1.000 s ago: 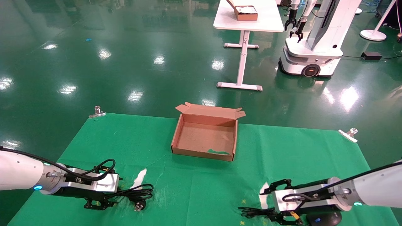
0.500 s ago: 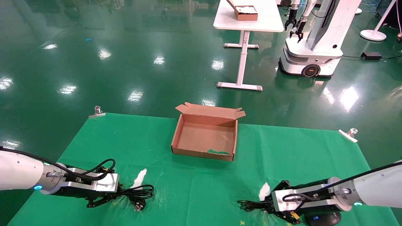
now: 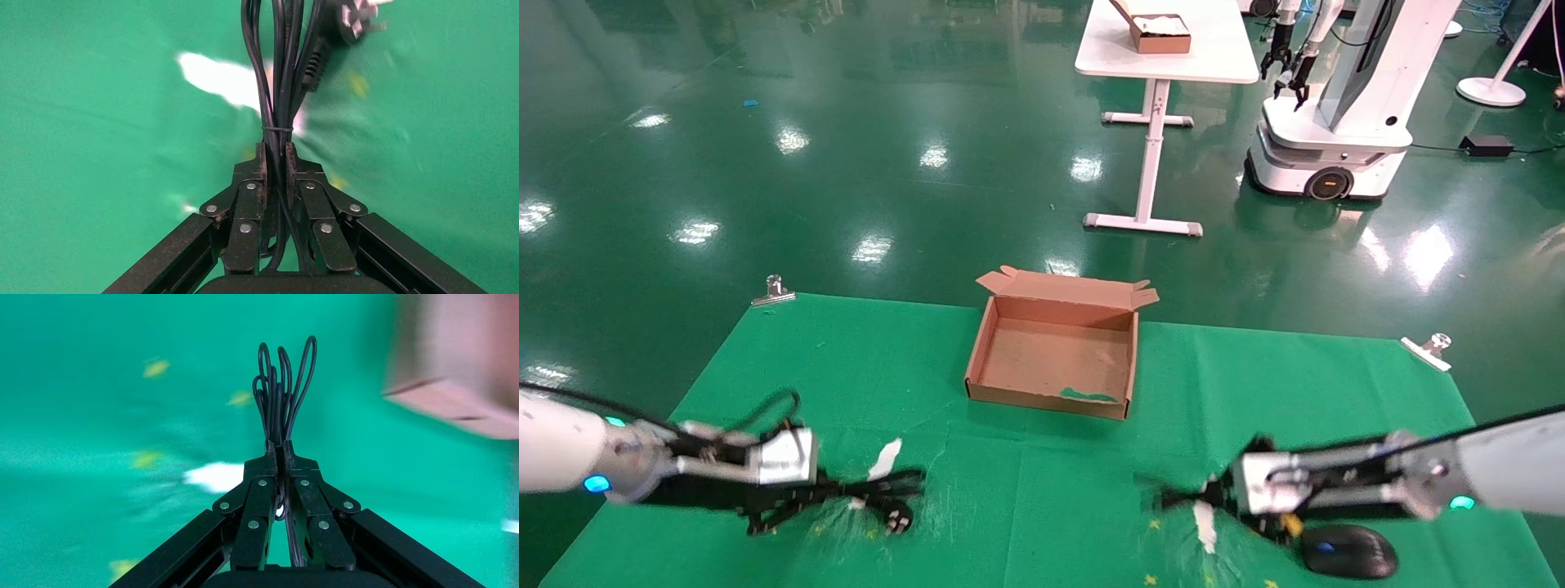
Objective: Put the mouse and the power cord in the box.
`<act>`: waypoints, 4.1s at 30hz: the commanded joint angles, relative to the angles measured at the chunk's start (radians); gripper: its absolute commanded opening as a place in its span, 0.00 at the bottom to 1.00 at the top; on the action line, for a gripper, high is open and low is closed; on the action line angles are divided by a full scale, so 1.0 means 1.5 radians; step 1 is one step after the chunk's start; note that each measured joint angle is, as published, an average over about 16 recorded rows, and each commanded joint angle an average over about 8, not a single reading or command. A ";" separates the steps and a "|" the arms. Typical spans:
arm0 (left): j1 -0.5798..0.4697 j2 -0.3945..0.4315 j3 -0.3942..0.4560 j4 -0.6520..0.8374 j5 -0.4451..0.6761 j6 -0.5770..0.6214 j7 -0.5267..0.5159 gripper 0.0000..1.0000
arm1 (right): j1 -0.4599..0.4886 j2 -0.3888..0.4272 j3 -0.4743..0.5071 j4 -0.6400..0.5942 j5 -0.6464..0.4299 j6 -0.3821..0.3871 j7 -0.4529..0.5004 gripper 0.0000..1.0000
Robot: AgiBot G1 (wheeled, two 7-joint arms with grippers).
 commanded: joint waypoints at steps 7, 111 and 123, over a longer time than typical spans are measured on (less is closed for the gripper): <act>-0.064 -0.028 -0.077 0.043 -0.110 0.088 -0.091 0.00 | 0.058 0.060 0.053 0.054 0.073 -0.015 0.002 0.00; 0.068 0.111 0.225 -0.454 -0.182 -0.259 -0.433 1.00 | -0.066 0.239 0.109 0.490 0.291 0.051 0.163 1.00; 0.163 0.010 0.103 -0.548 -0.298 -0.153 -0.448 1.00 | -0.140 0.251 0.136 0.564 0.349 0.010 0.285 1.00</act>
